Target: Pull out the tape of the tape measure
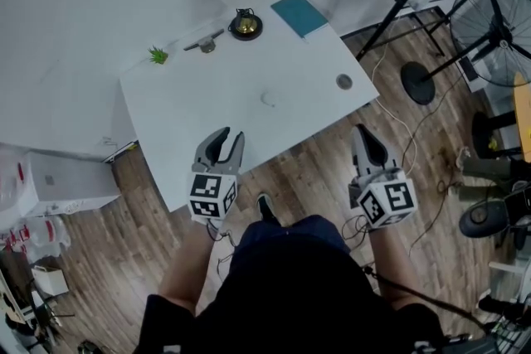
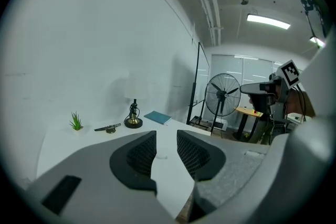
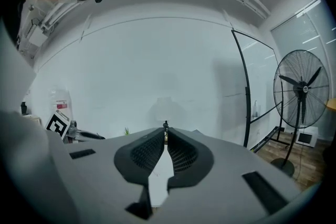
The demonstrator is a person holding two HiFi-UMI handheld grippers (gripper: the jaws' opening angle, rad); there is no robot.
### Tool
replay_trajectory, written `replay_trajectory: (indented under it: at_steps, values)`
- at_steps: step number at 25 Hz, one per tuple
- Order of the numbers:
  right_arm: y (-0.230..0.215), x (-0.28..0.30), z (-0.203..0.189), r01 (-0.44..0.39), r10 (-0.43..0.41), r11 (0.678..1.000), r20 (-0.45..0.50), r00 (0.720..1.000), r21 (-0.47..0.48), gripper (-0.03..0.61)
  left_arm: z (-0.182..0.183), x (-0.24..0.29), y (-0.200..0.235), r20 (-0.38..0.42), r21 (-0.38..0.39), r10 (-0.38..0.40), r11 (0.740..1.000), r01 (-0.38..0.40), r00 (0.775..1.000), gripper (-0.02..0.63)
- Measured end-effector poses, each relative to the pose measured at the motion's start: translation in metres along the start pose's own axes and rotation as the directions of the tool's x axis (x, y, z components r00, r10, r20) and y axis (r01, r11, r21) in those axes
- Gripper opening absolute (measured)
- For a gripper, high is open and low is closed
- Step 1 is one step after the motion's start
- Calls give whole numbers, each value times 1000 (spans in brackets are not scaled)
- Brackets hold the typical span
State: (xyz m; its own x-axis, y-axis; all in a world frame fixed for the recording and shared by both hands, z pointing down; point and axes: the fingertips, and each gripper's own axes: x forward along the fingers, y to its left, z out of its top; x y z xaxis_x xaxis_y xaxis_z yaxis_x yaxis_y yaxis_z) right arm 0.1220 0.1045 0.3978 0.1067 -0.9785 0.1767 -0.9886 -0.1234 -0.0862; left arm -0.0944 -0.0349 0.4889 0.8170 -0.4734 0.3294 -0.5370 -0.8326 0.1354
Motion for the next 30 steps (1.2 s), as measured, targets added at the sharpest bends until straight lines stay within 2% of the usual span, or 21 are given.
replay_trajectory:
  at_steps: [7, 12, 16, 21, 26, 30]
  values:
    - [-18, 51, -5, -81, 82, 997, -24, 996, 19, 20, -17, 33, 5, -55, -49, 33, 998, -36, 998, 133]
    - [-36, 100, -21, -187, 190, 981, -52, 980, 60, 15, -28, 61, 12, -97, -88, 139, 985, -147, 986, 160]
    - [-48, 139, -32, -321, 328, 944, -97, 940, 76, 8, -39, 89, 17, -135, -118, 259, 954, -275, 957, 158]
    - [-70, 186, -34, -446, 454, 891, -140, 880, 88, 6, -59, 129, 19, -204, -141, 354, 912, -385, 913, 169]
    - [-89, 211, -36, -514, 520, 854, -165, 838, 81, 6, -80, 156, 17, -265, -179, 398, 874, -451, 878, 184]
    - [-85, 233, -56, -591, 573, 807, -236, 785, -7, 34, -91, 161, 11, -294, -185, 402, 866, -464, 867, 186]
